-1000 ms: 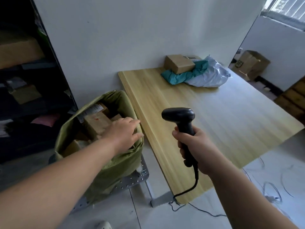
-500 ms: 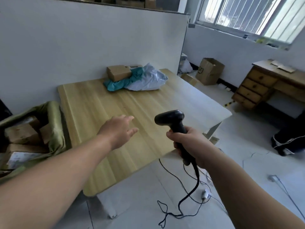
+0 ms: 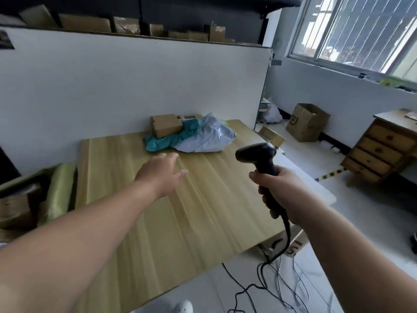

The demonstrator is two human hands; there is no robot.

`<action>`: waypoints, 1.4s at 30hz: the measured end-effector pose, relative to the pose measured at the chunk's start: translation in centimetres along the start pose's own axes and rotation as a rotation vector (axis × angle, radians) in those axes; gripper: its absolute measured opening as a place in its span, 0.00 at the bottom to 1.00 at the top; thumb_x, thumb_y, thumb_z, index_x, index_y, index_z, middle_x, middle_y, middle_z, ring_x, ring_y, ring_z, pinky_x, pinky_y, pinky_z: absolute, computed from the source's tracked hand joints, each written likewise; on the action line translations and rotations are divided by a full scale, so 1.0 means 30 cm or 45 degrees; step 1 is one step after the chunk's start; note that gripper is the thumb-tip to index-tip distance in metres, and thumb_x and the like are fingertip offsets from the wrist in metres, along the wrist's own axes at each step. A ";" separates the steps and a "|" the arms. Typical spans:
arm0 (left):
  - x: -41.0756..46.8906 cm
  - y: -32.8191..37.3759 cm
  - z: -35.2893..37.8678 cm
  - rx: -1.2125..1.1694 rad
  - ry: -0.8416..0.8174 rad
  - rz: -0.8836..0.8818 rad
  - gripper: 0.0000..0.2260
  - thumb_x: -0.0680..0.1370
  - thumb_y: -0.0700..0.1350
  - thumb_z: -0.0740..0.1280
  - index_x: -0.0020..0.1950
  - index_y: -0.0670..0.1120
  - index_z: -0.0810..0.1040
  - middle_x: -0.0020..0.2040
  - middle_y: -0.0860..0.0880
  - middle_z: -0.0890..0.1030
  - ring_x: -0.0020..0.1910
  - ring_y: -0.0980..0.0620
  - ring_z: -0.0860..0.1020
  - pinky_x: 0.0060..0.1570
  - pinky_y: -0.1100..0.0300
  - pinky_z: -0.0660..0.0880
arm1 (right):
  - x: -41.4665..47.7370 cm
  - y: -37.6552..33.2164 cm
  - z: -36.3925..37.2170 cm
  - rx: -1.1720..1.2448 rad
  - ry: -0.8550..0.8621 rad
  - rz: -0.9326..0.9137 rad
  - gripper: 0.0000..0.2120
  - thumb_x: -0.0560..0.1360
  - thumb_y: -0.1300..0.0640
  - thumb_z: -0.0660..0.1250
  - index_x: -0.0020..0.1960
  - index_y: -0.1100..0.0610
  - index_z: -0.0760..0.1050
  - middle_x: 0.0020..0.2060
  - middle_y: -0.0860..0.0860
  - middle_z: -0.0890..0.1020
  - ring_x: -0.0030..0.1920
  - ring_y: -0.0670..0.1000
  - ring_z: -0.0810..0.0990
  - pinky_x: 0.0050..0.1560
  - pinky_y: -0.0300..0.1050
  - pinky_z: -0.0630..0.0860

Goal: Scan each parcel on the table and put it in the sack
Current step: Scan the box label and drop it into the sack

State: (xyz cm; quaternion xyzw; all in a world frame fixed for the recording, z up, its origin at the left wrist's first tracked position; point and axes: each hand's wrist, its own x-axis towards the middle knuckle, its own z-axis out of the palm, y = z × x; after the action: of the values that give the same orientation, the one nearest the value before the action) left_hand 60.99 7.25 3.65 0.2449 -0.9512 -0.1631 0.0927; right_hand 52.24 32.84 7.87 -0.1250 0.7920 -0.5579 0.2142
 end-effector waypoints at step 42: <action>1.530 -0.646 0.542 -1.481 -0.152 -1.312 0.26 0.70 0.53 0.74 0.63 0.45 0.72 0.60 0.45 0.76 0.57 0.46 0.76 0.51 0.56 0.74 | 1.698 -0.031 0.556 0.260 -0.392 0.339 0.11 0.75 0.54 0.72 0.42 0.56 0.70 0.26 0.51 0.73 0.23 0.51 0.69 0.24 0.42 0.67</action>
State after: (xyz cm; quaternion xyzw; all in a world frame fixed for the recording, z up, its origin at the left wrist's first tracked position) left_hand 25.65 -27.24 -13.92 0.5588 -0.4824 -0.6713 0.0674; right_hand 15.52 -3.59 -6.21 -0.0808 0.6988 -0.5764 0.4158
